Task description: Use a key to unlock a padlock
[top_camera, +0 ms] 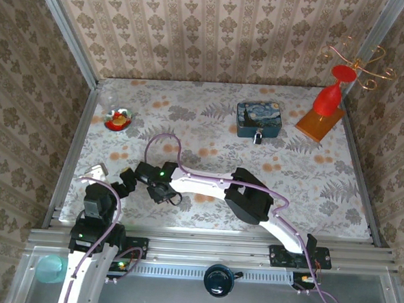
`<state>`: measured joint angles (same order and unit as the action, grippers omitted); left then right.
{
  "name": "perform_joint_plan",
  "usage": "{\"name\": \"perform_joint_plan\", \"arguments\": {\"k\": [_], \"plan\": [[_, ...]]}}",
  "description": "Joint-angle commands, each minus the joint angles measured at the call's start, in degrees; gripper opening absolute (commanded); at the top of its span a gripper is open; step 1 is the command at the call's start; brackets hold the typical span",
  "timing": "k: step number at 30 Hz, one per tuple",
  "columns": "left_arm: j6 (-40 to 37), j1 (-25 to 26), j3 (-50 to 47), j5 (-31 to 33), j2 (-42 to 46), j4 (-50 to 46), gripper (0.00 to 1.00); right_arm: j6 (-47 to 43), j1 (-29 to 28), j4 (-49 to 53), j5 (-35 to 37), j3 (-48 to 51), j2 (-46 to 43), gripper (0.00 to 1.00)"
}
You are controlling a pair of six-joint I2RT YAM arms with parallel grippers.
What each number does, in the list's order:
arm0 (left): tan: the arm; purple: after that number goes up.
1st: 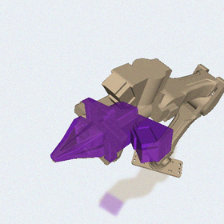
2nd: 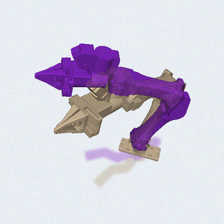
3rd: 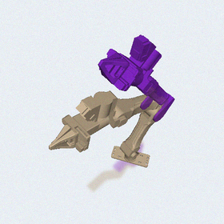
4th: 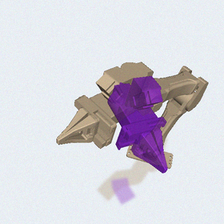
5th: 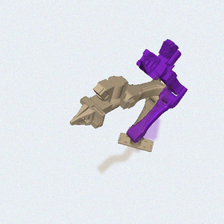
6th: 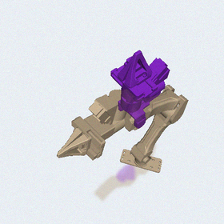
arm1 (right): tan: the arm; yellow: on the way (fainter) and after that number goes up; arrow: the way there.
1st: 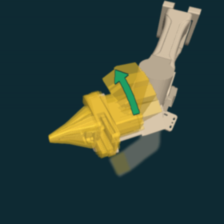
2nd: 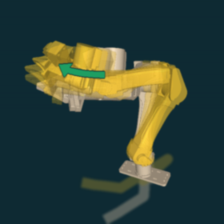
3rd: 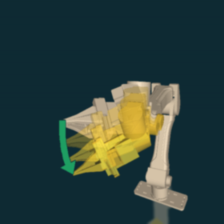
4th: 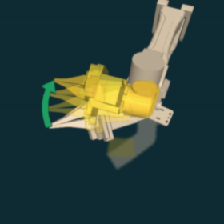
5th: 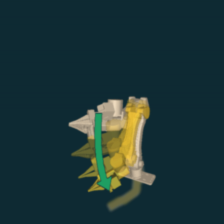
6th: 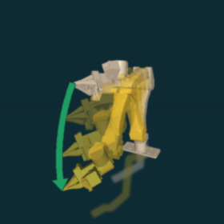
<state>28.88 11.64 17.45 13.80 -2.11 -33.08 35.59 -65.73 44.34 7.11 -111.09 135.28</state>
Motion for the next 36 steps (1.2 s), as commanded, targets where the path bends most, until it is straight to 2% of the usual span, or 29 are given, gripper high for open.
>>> {"name": "perform_joint_plan", "arguments": {"k": [1, 10, 13, 20, 23, 25, 28, 34, 36], "plan": [[0.57, 0.23, 1.45, 1.16, 0.84, -0.58, 1.0, -0.82, 1.05, -2.79, 1.89, 4.06, -1.76, 0.27], [0.38, 0.21, 1.27, 0.88, 0.82, -0.14, 1.0, 0.01, 1.22, -2.77, 2.38, 4.93, -2.6, 0.26], [0.43, 0.23, 1.18, 0.84, 0.8, -0.05, 1.0, 0.1, 1.44, -1.33, 2.7, 3.72, -1.38, 0.2], [0.3, 0.18, 1.02, 0.64, 0.79, 0.25, 1.0, 0.27, 1.66, -1.43, 2.92, 4.09, -1.43, 0.15], [0.21, 0.23, 0.85, 0.47, 0.73, 0.57, 1.0, 0.34, 1.73, -1.7, 2.77, 4.35, -2.35, 0.1], [0.11, 0.22, 0.62, 0.3, 0.66, 1.1, 1.0, 1.4, 1.84, -3.13, 4.62, 6.52, -5.46, 0.03], [-0.37, 0.13, -0.52, -2.75, -0.41, 4.25, 1.0, 4.06, 3.3, -12.25, 7.32, 16.65, -16.01, 0.02], [-2.06, 0.23, -2.78, -13.87, -7.65, 16.41, 1.0, 14.02, 9.14, -25.6, 2.5, 31.08, -30.09, 0.0], [-1.33, 0.3, -4.8, -20.11, -11.84, 24.16, 1.0, 16.72, 9.88, -29.47, 2.29, 35.35, -33.7, 0.0]]}}
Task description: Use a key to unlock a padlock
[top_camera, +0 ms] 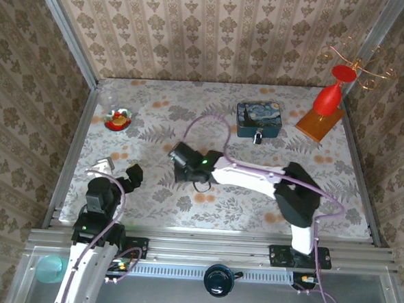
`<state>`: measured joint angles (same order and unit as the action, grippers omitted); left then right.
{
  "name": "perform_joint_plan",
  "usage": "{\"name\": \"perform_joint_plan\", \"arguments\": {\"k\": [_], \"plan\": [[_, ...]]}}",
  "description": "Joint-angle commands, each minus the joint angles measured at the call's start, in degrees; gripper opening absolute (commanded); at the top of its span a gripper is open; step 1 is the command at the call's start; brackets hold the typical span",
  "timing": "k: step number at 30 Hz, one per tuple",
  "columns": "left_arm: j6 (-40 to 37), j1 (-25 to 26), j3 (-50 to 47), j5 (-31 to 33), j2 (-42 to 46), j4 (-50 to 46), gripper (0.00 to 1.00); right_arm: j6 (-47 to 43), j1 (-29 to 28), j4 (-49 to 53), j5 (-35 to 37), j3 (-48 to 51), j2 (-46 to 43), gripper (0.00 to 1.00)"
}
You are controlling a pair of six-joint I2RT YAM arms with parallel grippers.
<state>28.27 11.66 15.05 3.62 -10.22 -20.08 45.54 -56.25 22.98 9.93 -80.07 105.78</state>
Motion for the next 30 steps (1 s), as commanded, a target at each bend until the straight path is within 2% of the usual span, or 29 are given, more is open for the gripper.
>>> {"name": "perform_joint_plan", "arguments": {"k": [1, 3, 5, 12, 18, 21, 23, 30], "plan": [[-0.41, 0.34, -3.13, -13.55, -6.17, 15.04, 1.0, 7.83, 0.64, -9.26, -0.24, 6.01, -5.86, 0.0], [0.12, 1.56, -4.12, -19.32, -12.17, 23.23, 1.0, 9.56, 1.26, -11.15, 0.3, 9.22, -9.38, 0.0], [-0.2, 4.39, -4.81, -21.22, -17.15, 30.22, 1.0, 10.11, 1.94, -11.89, 0.44, 11.15, -12.36, 0.0], [-8.59, 22.78, -4.96, -16.27, -31.32, 48.1, 0.93, 8.16, 2.44, -11.26, 0.08, 13.28, -20.22, 0.0], [-17.25, 31.31, -4.53, -15.54, -38.81, 60.59, 0.89, 4.09, 2.91, -7.27, 0.24, 13.32, -25.64, 0.0], [-23.44, 34.04, -3.56, -15.86, -41.86, 63.46, 0.82, 3.41, 2.96, -7.23, -0.66, 14.3, -28.49, 0.0], [-26.94, 34.2, -3.27, -18.87, -43.67, 65.21, 0.76, 3.29, 2.96, -7.71, -1.86, 15.1, -29.75, 0.0], [-32.27, 34.22, -1.86, -23.8, -47.15, 69.11, 0.61, 3.13, 2.9, -8.31, -4.13, 17.78, -32.72, 0.0]]}}
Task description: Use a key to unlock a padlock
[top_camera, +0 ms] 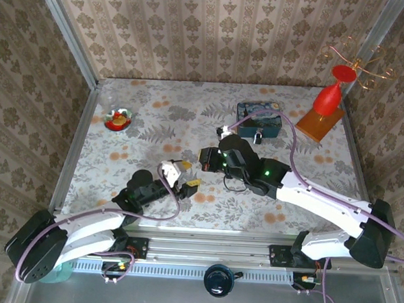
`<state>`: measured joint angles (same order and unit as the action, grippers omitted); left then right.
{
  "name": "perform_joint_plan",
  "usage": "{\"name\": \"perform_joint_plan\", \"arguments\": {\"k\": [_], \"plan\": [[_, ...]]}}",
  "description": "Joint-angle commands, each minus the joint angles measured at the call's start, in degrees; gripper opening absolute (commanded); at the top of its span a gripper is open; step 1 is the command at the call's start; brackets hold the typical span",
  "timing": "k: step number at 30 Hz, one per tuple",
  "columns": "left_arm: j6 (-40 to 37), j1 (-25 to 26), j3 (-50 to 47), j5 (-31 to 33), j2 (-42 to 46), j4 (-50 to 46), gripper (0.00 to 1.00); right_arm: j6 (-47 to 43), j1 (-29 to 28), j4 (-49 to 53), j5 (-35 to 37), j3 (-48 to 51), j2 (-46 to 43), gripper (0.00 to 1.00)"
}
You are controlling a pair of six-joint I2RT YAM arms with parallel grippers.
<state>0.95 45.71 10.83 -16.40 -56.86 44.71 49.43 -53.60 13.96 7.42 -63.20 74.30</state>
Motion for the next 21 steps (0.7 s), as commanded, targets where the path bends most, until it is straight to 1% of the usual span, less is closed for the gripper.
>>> {"name": "perform_joint_plan", "arguments": {"k": [1, 6, 8, 13, 21], "plan": [[-5.36, 0.17, 2.81, -4.56, -0.84, 4.19, 0.59, -0.88, 0.25, 0.66, -2.33, 0.92, -1.25, 0.0], [-5.86, 0.05, 4.41, -7.93, -1.52, 3.51, 0.49, -0.65, 0.17, -0.35, -3.74, 2.45, -1.7, 0.0], [-6.18, 0.06, 4.57, -8.76, -1.35, 3.11, 0.47, -0.49, 0.17, -0.65, -3.69, 3.19, -2.13, 0.0], [-5.92, 0.07, 4.27, -6.79, -0.71, 3.29, 0.46, -0.15, 0.17, -2.05, -4.21, 4.49, -2.86, 0.0], [-5.77, 0.07, 4.55, -7.14, -0.62, 2.93, 0.35, -0.2, 0.17, -2.88, -4.85, 4.13, -2.72, 0.0]]}}
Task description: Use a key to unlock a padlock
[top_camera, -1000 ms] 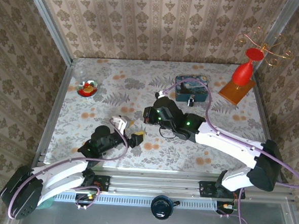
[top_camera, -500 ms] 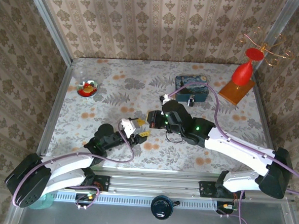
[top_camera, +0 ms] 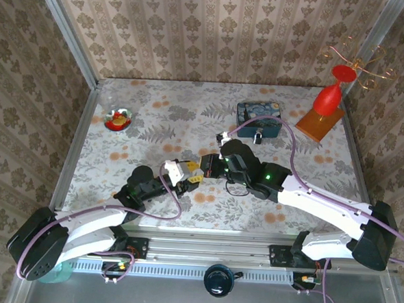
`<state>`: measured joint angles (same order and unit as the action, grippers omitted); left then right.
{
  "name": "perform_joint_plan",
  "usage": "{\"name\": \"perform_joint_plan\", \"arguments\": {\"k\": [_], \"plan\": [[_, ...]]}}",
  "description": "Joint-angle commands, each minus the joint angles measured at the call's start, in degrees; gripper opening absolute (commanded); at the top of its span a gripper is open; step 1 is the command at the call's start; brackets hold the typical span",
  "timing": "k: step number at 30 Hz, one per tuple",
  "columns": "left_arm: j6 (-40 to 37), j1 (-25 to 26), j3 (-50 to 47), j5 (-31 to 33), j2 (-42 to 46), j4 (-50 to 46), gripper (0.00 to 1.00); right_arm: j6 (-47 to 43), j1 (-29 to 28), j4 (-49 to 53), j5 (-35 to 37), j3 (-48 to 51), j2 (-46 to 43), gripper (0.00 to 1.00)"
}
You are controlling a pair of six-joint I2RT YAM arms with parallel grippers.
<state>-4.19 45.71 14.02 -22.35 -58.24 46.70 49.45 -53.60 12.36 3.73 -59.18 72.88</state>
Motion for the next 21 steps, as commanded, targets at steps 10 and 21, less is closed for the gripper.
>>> {"name": "perform_joint_plan", "arguments": {"k": [10, 21], "plan": [[-0.69, -0.01, 1.44, -1.6, 0.27, 1.13, 0.23, 0.37, -0.18, -2.1, -1.45, 0.52, -1.04, 0.0], [-0.47, -0.36, 1.27, -1.12, 0.67, 1.42, 0.11, 0.53, -0.28, -2.74, -1.43, 0.16, -0.28, 0.0]]}}
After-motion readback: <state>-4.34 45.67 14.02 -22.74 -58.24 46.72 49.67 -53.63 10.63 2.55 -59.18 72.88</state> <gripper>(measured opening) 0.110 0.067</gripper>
